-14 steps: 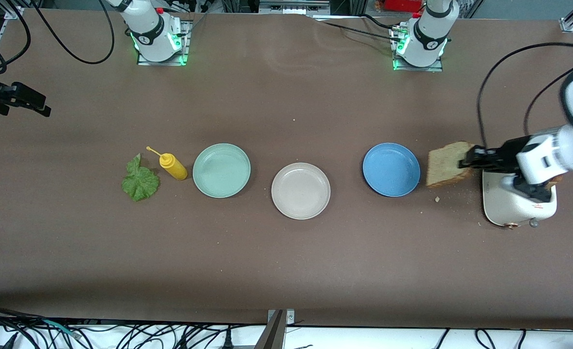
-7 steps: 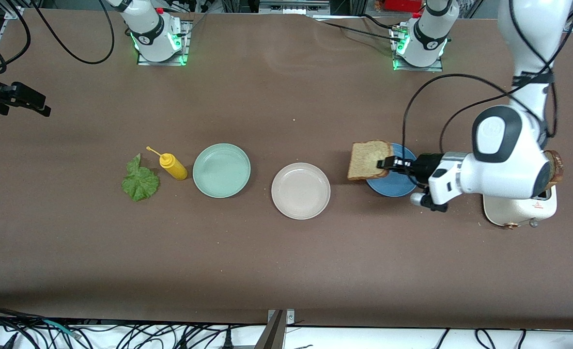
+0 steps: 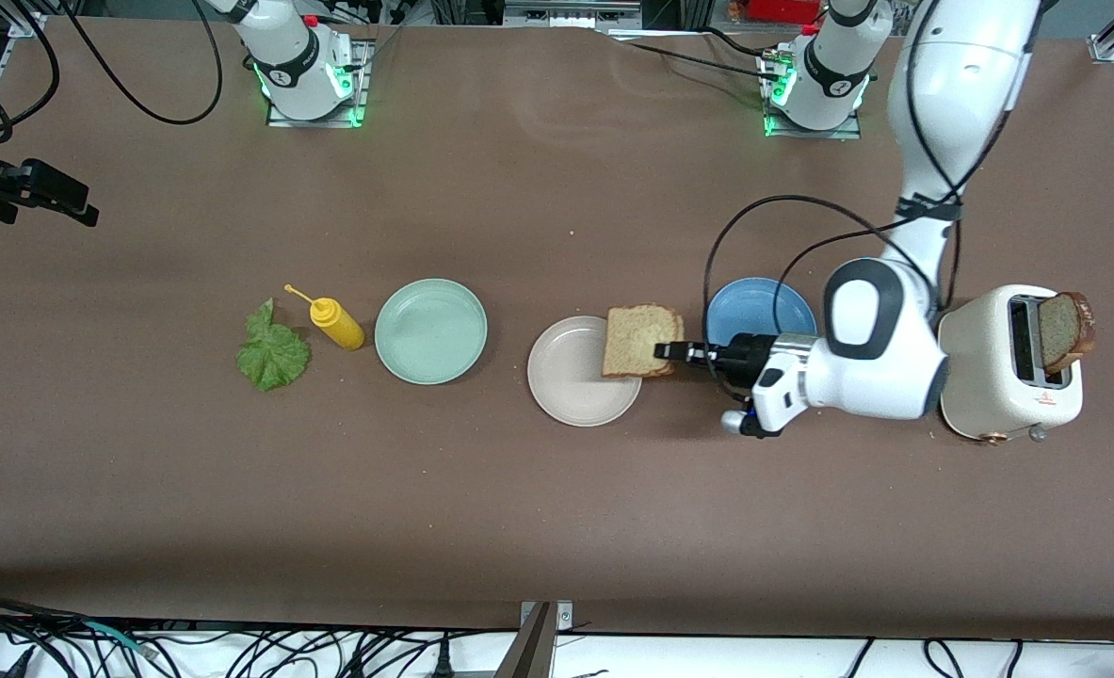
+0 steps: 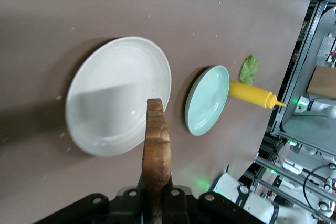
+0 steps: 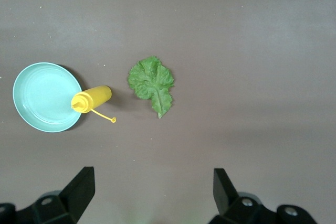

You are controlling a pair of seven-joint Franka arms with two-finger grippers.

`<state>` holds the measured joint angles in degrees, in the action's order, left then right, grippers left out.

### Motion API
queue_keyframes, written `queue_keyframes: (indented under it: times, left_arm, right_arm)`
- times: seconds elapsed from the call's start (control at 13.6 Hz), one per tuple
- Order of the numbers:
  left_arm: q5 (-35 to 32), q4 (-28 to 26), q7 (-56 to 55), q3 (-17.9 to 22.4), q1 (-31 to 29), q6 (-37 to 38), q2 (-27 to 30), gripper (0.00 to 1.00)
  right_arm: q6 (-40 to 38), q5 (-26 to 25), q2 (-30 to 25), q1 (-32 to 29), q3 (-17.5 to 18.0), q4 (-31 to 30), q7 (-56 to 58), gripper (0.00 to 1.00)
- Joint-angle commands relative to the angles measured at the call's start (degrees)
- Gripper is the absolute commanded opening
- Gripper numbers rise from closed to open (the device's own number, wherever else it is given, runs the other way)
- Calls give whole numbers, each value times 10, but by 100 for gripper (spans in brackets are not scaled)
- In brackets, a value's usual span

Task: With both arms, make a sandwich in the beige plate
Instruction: 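Carry the toast over the beige plate and lower it with the left gripper, then open the left gripper and withdraw it toward the toaster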

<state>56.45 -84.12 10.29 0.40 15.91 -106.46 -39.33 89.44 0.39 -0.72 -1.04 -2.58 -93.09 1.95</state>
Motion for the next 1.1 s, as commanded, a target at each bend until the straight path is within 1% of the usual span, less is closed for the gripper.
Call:
queue_keyframes:
  times: [0.0, 0.22, 0.44, 0.81, 1.03]
  left_arm:
    - [36, 22, -6, 8, 34, -36, -27, 0]
    - [38, 21, -13, 8, 61, -65, -38, 0]
    - [60, 20, -11, 8, 81, -93, -52, 0]
    - [66, 19, -5, 8, 85, -122, -72, 0]
    - [60, 17, 13, 8, 88, -122, -84, 0]
  right_arm:
    - [-9, 8, -2, 1, -3, 7, 2, 100]
    - [-10, 8, -2, 1, -3, 6, 2, 100]
    - [-10, 8, -2, 1, -3, 6, 2, 100]
    - [-10, 8, -2, 1, -3, 6, 2, 100]
    - [-10, 8, -2, 1, -3, 6, 2, 100]
